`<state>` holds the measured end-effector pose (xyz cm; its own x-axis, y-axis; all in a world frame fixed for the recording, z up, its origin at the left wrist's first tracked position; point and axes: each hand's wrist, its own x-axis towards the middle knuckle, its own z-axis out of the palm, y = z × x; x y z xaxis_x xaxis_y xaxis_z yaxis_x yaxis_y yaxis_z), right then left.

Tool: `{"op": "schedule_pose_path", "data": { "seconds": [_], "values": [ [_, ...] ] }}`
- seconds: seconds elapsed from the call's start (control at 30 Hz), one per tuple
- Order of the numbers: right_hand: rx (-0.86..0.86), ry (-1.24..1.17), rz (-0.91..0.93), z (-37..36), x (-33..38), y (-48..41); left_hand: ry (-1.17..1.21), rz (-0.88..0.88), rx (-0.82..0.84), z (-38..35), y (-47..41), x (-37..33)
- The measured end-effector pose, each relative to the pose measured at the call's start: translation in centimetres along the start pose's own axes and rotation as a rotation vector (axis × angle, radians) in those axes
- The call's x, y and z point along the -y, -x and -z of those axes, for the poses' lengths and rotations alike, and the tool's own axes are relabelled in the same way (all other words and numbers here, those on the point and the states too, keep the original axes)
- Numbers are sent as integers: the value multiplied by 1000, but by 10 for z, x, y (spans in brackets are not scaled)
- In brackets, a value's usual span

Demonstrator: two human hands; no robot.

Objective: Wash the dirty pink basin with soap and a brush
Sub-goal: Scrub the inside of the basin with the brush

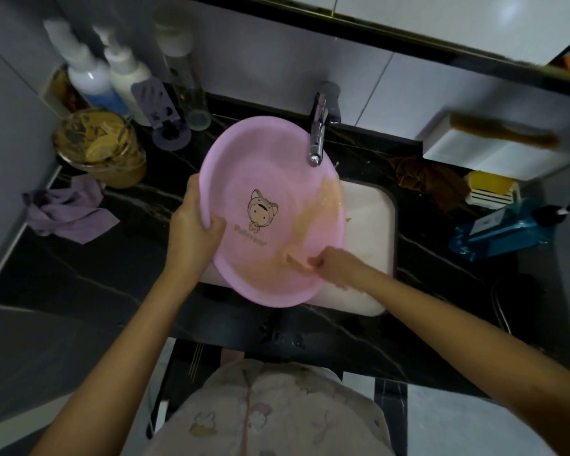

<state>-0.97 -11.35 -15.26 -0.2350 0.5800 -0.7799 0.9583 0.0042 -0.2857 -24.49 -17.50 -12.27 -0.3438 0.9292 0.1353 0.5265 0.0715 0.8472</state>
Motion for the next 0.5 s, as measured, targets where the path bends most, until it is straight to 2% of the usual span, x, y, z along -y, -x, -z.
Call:
{"op": "schedule_pose_path", "data": {
  "seconds": [0.07,0.13,0.2,0.27,0.33,0.4,0.5],
  "values": [
    [137,-103,65,-19,20,31,9,12,-6,-1,0,0],
    [183,-281,146,-23,36,50,6,10,-10,-1,0,1],
    [168,-552,173,-21,51,60,2,9,-13,0,1,2],
    [121,-667,212,-26,67,71,-6,12,-15,0,1,2],
    [44,-691,294,-46,69,83,-8,19,-19,-1,2,4],
    [-37,-613,289,-66,52,90,-18,20,-28,-1,2,7],
    [-176,-399,73,-75,5,73,-25,33,-40,-1,2,9]
  ]
}}
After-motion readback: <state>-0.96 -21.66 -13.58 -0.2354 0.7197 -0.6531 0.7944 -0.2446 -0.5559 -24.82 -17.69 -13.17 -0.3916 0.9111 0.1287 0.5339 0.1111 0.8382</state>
